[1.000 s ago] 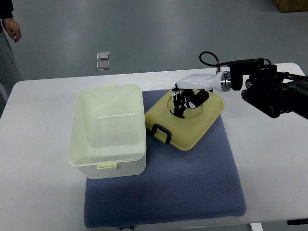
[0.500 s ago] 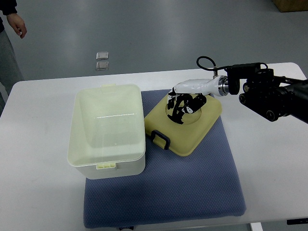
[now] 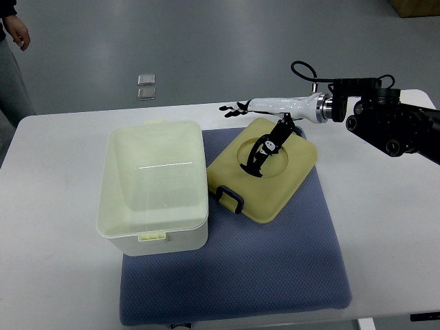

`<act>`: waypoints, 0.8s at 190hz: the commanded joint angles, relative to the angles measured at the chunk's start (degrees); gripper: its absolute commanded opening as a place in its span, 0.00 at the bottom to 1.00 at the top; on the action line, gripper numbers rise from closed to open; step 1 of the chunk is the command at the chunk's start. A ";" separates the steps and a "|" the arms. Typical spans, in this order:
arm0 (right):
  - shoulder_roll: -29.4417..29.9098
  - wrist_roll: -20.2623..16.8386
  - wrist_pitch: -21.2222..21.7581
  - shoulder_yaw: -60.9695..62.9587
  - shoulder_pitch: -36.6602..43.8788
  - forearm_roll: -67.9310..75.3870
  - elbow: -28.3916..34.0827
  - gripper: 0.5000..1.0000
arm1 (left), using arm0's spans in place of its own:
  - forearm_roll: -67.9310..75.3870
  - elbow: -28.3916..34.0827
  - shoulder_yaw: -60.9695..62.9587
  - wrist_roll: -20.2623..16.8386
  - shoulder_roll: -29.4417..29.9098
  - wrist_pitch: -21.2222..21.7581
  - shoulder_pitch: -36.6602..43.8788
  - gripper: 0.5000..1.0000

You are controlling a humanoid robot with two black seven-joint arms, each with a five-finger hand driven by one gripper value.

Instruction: Open white storage box with right hand

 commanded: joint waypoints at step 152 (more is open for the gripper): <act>2.82 -8.02 -1.44 6.46 -14.58 74.01 -8.34 0.86 | 0.01 0.00 0.00 0.00 0.00 0.00 -0.01 1.00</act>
